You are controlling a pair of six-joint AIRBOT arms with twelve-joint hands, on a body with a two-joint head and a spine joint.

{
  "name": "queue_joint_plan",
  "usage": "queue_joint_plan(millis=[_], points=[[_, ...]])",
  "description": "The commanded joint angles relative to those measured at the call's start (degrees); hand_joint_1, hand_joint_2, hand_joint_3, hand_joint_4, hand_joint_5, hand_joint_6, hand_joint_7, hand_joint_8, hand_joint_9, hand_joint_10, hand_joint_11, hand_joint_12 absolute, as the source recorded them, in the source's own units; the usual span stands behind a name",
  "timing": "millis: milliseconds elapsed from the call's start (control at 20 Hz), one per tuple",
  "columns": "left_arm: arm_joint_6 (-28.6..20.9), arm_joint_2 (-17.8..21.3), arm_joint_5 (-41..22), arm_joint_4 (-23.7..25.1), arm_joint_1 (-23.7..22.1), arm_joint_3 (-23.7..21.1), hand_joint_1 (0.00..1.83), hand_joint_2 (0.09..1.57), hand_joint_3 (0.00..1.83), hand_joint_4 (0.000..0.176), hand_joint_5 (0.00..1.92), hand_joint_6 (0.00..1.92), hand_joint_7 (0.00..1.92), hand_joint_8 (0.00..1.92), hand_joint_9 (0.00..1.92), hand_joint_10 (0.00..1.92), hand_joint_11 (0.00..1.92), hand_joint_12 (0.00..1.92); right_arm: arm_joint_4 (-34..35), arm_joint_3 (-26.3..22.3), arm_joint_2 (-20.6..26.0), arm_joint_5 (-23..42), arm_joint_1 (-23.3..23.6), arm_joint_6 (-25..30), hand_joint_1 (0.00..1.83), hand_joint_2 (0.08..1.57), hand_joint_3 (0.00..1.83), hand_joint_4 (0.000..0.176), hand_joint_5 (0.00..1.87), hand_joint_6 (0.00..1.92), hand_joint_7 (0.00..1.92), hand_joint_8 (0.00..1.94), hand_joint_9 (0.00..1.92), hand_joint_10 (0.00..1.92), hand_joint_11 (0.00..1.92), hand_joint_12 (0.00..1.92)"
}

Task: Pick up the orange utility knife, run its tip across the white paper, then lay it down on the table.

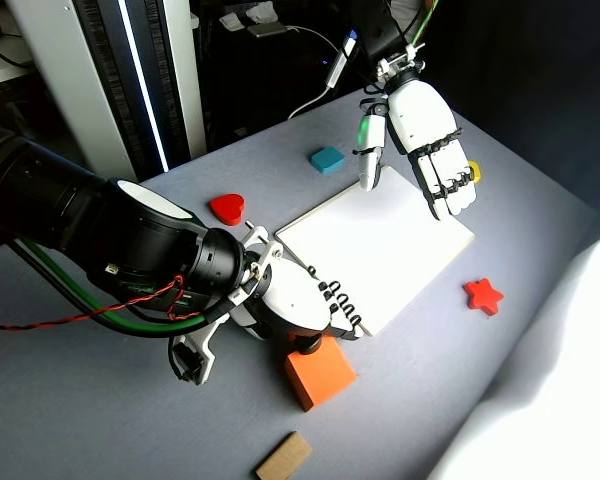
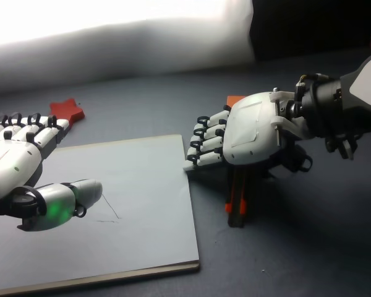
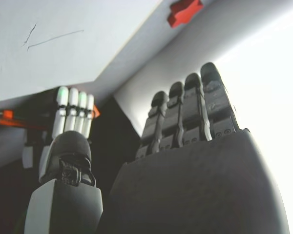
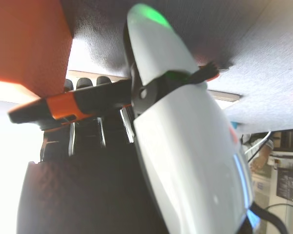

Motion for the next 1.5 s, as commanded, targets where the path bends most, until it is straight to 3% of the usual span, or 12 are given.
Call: queue_joint_plan(millis=[0, 350, 400, 450, 500, 650, 700, 750, 800, 950, 1350, 1450], points=[[0.2, 0.0, -5.3, 2.8, -0.1, 0.1, 0.00, 1.25, 0.00, 0.000, 0.00, 0.00, 0.00, 0.00, 0.00, 0.00, 0.00, 0.09, 0.6, 0.1, -0.1, -3.5, 0.0, 0.1, 1.21, 1.21, 0.00, 0.000, 0.00, 0.00, 0.00, 0.00, 0.00, 0.00, 0.00, 0.00], [0.2, -0.2, -5.4, 2.8, -0.1, 0.1, 0.00, 1.26, 0.00, 0.000, 0.00, 0.00, 0.00, 0.00, 0.00, 0.00, 0.00, 0.05, 0.7, -0.1, -0.5, -5.4, -0.3, 0.3, 1.05, 1.37, 0.00, 0.000, 0.02, 0.01, 0.02, 0.01, 0.00, 0.00, 0.00, 0.00], [0.2, -0.2, -5.4, 2.8, -0.1, 0.1, 0.00, 1.26, 0.00, 0.000, 0.00, 0.00, 0.00, 0.00, 0.00, 0.00, 0.00, 0.05, 0.7, -0.2, -0.5, -5.7, -0.4, 0.5, 1.00, 1.39, 0.00, 0.000, 0.01, 0.43, 0.11, 0.29, 0.00, 0.45, 0.00, 0.55], [0.2, -0.3, -5.4, 2.8, -0.1, 0.1, 0.00, 1.26, 0.00, 0.000, 0.00, 0.00, 0.00, 0.00, 0.00, 0.00, 0.00, 0.05, 0.7, -0.2, -0.5, -5.9, -0.4, 0.6, 1.07, 1.36, 0.00, 0.000, 0.00, 1.03, 0.11, 0.90, 0.00, 1.11, 0.00, 1.27], [0.2, -0.3, -5.4, 2.8, -0.1, 0.1, 0.00, 1.26, 0.00, 0.000, 0.00, 0.00, 0.00, 0.00, 0.00, 0.00, 0.00, 0.06, 0.7, -0.4, -0.5, -6.3, -0.6, 0.6, 0.96, 1.47, 0.00, 0.000, 0.29, 1.77, 0.33, 1.82, 0.06, 1.83, 0.00, 1.87], [0.3, -0.4, -5.4, 2.8, 0.0, 0.1, 0.00, 1.26, 0.00, 0.000, 0.00, 0.00, 0.00, 0.00, 0.00, 0.00, 0.00, 0.11, 0.7, -0.7, -0.5, -6.7, -0.7, 0.6, 1.02, 1.44, 0.00, 0.000, 0.50, 1.67, 0.47, 1.94, 0.41, 1.92, 0.27, 1.92], [0.3, -0.4, -5.4, 2.8, 0.0, 0.1, 0.01, 1.26, 0.00, 0.000, 0.00, 0.00, 0.00, 0.00, 0.00, 0.00, 0.00, 0.14, 0.7, -0.8, -0.5, -6.9, -0.6, 0.6, 1.05, 1.49, 0.00, 0.000, 0.53, 1.67, 0.53, 1.94, 0.99, 1.92, 0.82, 1.92], [0.3, -0.4, -5.4, 2.8, 0.0, 0.1, 0.01, 1.26, 0.00, 0.000, 0.00, 0.00, 0.00, 0.00, 0.00, 0.00, 0.00, 0.14, 0.7, -0.9, -0.6, -7.1, -0.5, 0.6, 1.05, 1.49, 0.00, 0.000, 0.53, 1.67, 0.53, 1.94, 0.99, 1.92, 0.82, 1.92], [0.4, -0.4, -5.4, 2.8, 0.0, 0.1, 0.01, 1.26, 0.00, 0.000, 0.00, 0.00, 0.00, 0.00, 0.00, 0.00, 0.00, 0.14, 0.7, -1.0, -0.6, -7.3, -0.4, 0.6, 1.63, 1.36, 0.00, 0.162, 1.55, 1.91, 1.80, 1.94, 1.84, 1.92, 1.81, 1.92], [0.4, -0.4, -5.5, 2.8, 0.0, 0.1, 0.01, 1.26, 0.00, 0.000, 0.02, 0.00, 0.01, 0.00, 0.00, 0.00, 0.00, 0.19, 1.2, -1.5, -0.4, -8.0, 0.5, 0.6, 1.44, 1.47, 0.00, 0.176, 1.60, 1.92, 1.88, 1.94, 1.92, 1.92, 1.92, 1.92], [0.4, -0.4, -5.7, 2.8, 0.1, 0.4, 0.00, 1.25, 0.00, 0.000, 0.00, 0.00, 0.00, 0.00, 0.00, 0.00, 0.00, 0.13, 2.5, -7.5, 3.5, -8.1, 4.8, 2.2, 1.53, 1.46, 0.00, 0.176, 1.57, 1.92, 1.91, 1.94, 1.92, 1.92, 1.92, 1.92], [0.2, -0.4, -5.7, 2.8, 0.3, 0.5, 0.01, 1.26, 0.00, 0.000, 0.00, 0.00, 0.00, 0.00, 0.00, 0.00, 0.00, 0.14, 12.3, -7.9, 4.4, -7.9, 6.1, -6.1, 1.51, 1.46, 0.00, 0.176, 1.54, 1.92, 1.89, 1.94, 1.92, 1.92, 1.92, 1.92]])
